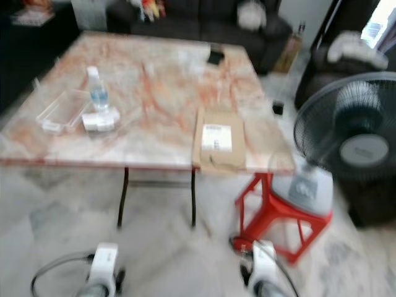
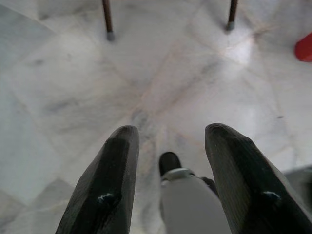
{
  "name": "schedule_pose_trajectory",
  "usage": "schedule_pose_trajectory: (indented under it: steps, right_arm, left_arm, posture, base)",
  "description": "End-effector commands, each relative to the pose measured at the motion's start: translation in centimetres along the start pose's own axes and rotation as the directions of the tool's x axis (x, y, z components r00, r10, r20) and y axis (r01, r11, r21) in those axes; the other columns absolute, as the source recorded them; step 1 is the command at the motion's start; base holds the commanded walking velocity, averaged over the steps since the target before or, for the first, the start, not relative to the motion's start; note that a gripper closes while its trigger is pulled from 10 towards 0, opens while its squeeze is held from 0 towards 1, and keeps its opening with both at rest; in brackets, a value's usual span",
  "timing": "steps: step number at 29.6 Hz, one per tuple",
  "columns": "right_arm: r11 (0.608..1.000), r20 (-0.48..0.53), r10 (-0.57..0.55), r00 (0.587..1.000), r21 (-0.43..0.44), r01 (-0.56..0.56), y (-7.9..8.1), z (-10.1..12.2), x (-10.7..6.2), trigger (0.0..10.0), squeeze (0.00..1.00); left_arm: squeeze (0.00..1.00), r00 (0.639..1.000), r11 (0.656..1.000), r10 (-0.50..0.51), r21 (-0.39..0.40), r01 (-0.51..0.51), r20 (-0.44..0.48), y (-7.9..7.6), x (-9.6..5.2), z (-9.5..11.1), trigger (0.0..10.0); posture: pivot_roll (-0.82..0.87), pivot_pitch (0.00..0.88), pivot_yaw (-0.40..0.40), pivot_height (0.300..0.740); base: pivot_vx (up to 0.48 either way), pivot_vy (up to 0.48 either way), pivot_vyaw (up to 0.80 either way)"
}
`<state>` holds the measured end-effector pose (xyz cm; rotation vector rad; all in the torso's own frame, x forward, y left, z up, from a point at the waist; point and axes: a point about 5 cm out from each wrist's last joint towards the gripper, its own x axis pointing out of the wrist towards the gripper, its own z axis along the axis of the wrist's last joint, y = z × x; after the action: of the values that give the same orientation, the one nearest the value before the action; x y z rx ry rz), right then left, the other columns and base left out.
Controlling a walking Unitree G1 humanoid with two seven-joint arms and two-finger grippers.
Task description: Picking trash to rubbish bin
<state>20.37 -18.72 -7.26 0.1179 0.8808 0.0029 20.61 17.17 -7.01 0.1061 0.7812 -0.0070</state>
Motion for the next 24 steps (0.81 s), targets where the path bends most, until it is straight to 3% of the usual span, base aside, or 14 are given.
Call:
schedule_pose_trajectory:
  steps: [1, 7, 13, 14, 16, 20, 22, 23, 24]
  right_arm:
    - [1.0, 0.003, -0.019, 1.0, -0.006, 0.019, -0.8, 0.0, -0.2, 10.0, 0.0]
    - [0.998, 0.078, 0.016, 0.997, -0.062, -0.012, -0.4, 2.1, 0.1, 10.0, 0.0]
    - [0.994, 0.175, 0.054, 0.983, -0.1, -0.037, 0.1, 4.8, 0.3, 10.0, 0.0]
    - [0.99, 0.225, 0.084, 0.971, -0.127, -0.057, 0.5, 6.2, 0.3, 10.0, 0.0]
    - [0.989, 0.238, 0.092, 0.967, -0.134, -0.061, 0.6, 6.5, 0.3, 10.0, 0.0]
    - [0.98, 0.411, 0.158, 0.898, -0.177, -0.091, 1.6, 10.8, -0.1, 10.0, 0.0]
    - [0.979, 0.433, 0.166, 0.886, -0.18, -0.096, 1.7, 11.3, -0.2, 10.0, 0.0]
    - [0.973, 0.507, 0.205, 0.837, -0.199, -0.118, 2.4, 12.9, -0.7, 10.0, 0.0]
    - [0.97, 0.536, 0.221, 0.815, -0.21, -0.125, 2.7, 13.6, -1.0, 10.0, 0.0]
  left_arm:
    - [0.0, 0.999, 0.999, -0.031, 0.033, 0.03, 0.021, -1.0, 0.1, 0.6, 10.0]
    - [0.0, 0.989, 0.994, -0.055, 0.102, 0.041, 0.135, -1.5, 0.6, 3.4, 10.0]
    - [0.0, 0.966, 0.995, -0.046, 0.102, 0.02, 0.254, -1.5, 0.8, 6.4, 10.0]
    - [0.0, 0.949, 0.994, -0.049, 0.112, 0.015, 0.311, -1.7, 0.8, 7.8, 10.0]
    - [0.0, 0.945, 0.993, -0.051, 0.117, 0.013, 0.324, -1.8, 0.8, 8.2, 10.0]
    - [0.0, 0.885, 0.994, -0.047, 0.114, -0.007, 0.463, -2.2, 0.2, 11.0, 10.0]
    - [0.0, 0.874, 0.993, -0.045, 0.115, -0.012, 0.483, -2.2, 0.1, 11.4, 10.0]
    - [0.0, 0.837, 0.992, -0.046, 0.123, -0.026, 0.546, -2.3, -0.5, 12.4, 10.0]
    - [0.0, 0.819, 0.991, -0.047, 0.128, -0.032, 0.571, -2.2, -0.8, 12.9, 10.0]
  posture:
    - [0.0, 0.084, -0.089, 0.74]
    - [0.0, 0.086, -0.088, 0.74]
    - [-0.01, 0.086, -0.087, 0.74]
    - [-0.01, 0.085, -0.086, 0.74]
    - [-0.01, 0.085, -0.086, 0.74]
    - [-0.01, 0.083, -0.082, 0.74]
    - [-0.01, 0.083, -0.082, 0.74]
    - [-0.01, 0.083, -0.082, 0.74]
    - [-0.01, 0.082, -0.08, 0.74]
  base:
    - [0.0, 0.0, 0.0]
    - [0.0, 0.0, 0.0]
    - [0.0, 0.0, 0.0]
    - [0.0, 0.0, 0.0]
    - [0.0, 0.0, 0.0]
    - [0.0, 0.0, 0.0]
    - [0.0, 0.0, 0.0]
    - [0.0, 0.0, 0.0]
    - [0.0, 0.0, 0.0]
